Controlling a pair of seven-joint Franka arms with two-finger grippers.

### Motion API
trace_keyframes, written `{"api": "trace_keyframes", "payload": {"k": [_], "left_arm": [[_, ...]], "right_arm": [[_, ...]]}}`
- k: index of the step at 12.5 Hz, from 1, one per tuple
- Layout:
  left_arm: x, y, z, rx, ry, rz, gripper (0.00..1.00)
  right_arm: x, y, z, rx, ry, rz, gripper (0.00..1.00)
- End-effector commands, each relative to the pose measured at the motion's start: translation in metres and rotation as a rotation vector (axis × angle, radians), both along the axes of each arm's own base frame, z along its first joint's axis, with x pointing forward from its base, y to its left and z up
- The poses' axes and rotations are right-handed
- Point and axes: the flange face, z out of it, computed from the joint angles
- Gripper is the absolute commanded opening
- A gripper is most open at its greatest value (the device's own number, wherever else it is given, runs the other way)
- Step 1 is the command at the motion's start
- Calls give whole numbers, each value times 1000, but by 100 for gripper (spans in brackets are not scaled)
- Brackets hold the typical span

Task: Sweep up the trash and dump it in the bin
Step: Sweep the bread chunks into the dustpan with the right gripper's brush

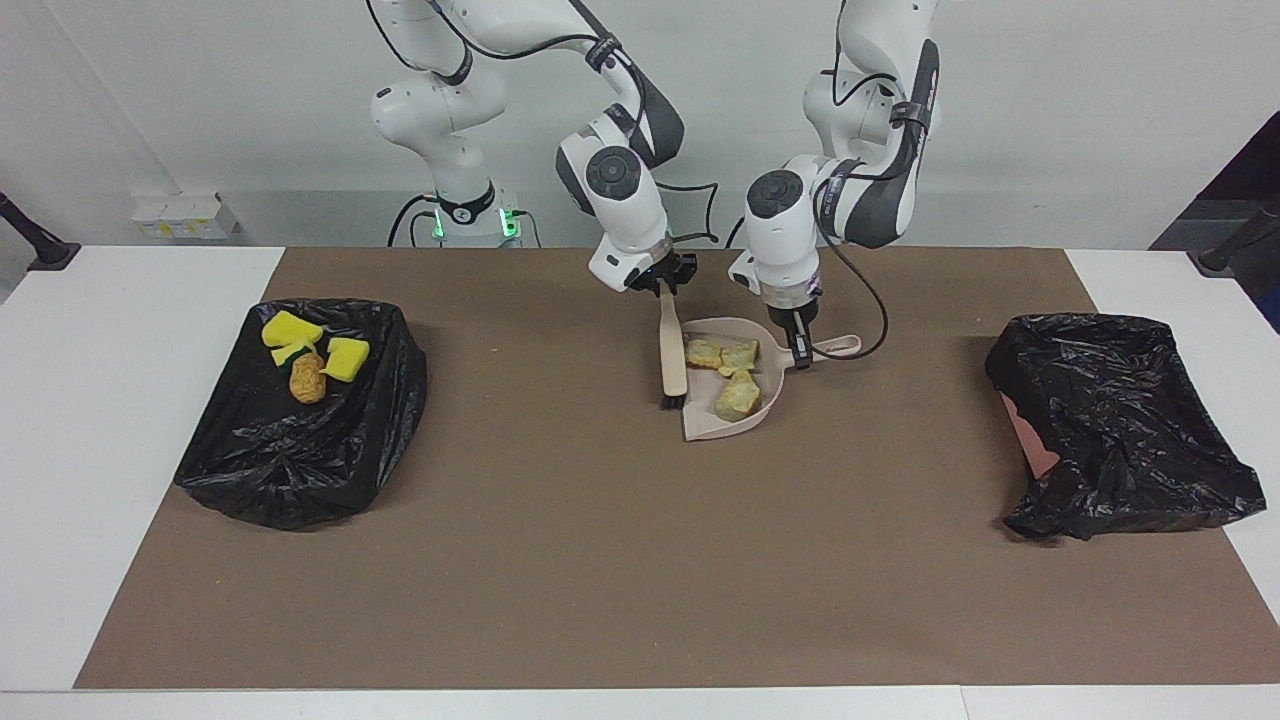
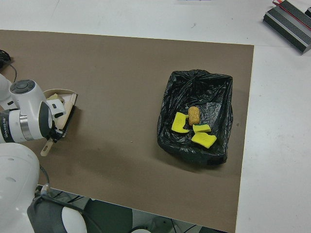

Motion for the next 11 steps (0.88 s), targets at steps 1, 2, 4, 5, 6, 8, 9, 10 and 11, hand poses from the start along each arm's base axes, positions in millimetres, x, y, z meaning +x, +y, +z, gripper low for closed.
{"api": "trace_keyframes", "payload": {"k": [1, 2, 4, 5, 6, 8, 9, 10, 11], "left_arm": [[-2, 1, 6, 21, -17, -1, 0], [-2, 1, 6, 21, -17, -1, 0], [-1, 0, 6, 17, -21, -3, 0], [1, 2, 6, 11, -26, -1, 0], [2, 2, 6, 7, -29, -1, 0], [4, 3, 6, 2, -33, -7, 0], [6, 4, 7, -6, -40, -10, 0], [11, 9, 7, -12, -45, -3, 0], [12, 9, 6, -12, -45, -5, 0]], "right_arm": [[4, 9, 20, 6, 20, -46, 0], [0, 4, 22, -40, 50, -63, 0], [-9, -5, 37, -174, 25, -93, 0], [-20, -6, 45, -216, 47, -95, 0], [-37, 2, 49, -233, 52, -86, 0], [-68, 14, 52, -243, 41, -64, 0], [-89, 14, 50, -250, 32, -31, 0], [-99, 11, 47, -241, 10, -24, 0], [-113, 15, 37, -246, 4, -7, 0]]}}
